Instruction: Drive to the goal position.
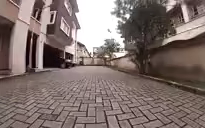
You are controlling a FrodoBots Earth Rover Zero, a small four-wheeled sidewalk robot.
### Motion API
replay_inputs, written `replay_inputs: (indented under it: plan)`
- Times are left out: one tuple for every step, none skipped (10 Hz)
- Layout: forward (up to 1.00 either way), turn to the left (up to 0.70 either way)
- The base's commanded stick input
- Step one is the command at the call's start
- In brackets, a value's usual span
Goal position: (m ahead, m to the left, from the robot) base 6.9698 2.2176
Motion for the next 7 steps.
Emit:
replay_inputs:
  plan:
    - [0.7, 0.0]
    - [0.7, 0.0]
    - [0.7, 0.0]
    - [0.7, 0.0]
    - [0.7, 0.0]
    - [0.7, 0.0]
    - [0.7, 0.0]
